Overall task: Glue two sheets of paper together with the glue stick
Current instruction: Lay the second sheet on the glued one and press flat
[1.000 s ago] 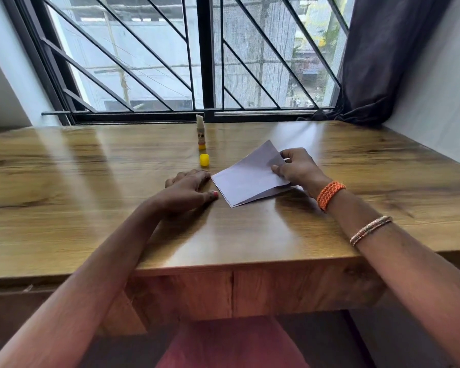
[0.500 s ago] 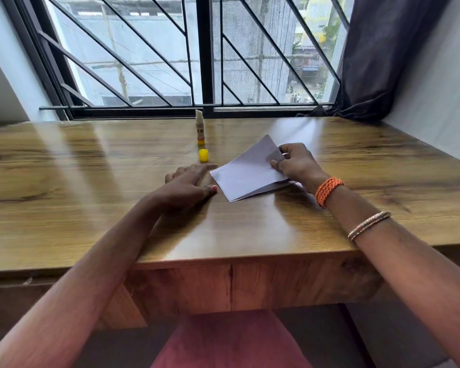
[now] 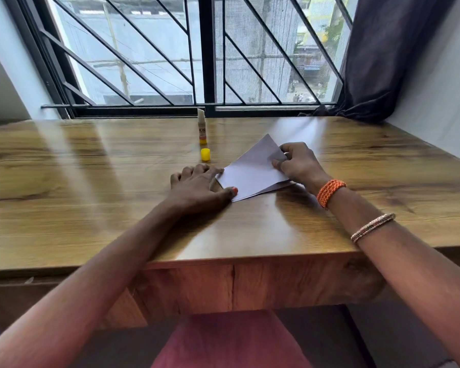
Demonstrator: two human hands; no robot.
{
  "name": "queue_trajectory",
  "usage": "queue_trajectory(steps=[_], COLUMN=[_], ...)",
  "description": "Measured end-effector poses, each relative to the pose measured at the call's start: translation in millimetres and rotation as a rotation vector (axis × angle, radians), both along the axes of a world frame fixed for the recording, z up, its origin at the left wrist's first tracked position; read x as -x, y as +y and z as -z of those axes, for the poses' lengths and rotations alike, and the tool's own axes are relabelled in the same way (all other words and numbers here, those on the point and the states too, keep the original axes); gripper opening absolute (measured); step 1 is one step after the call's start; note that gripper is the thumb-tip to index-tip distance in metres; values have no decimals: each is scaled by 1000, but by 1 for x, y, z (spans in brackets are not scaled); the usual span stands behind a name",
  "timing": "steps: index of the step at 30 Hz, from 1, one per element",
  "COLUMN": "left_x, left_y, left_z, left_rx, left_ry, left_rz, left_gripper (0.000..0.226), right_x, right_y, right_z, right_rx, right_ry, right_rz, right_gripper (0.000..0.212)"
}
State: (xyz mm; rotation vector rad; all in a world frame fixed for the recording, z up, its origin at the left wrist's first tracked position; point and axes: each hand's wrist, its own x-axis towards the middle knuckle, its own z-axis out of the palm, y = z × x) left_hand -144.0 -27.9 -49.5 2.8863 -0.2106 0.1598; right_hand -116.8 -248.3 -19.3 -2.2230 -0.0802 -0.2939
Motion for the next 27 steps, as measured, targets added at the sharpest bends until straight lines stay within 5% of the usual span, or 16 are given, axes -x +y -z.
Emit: queue_trajectory(steps=[15, 27], left_x=[-2, -5], left_y=[1, 3], left_z=[2, 7], left_rx=[-28, -21], left_ry=[13, -9], left_rz=[5, 9], left_gripper=[71, 86], right_x=[12, 8], right_y=[6, 4], right_z=[-7, -6], right_rx=[72, 368], right_ry=[-39, 5], right_rz=[-43, -65], right_gripper=[14, 70])
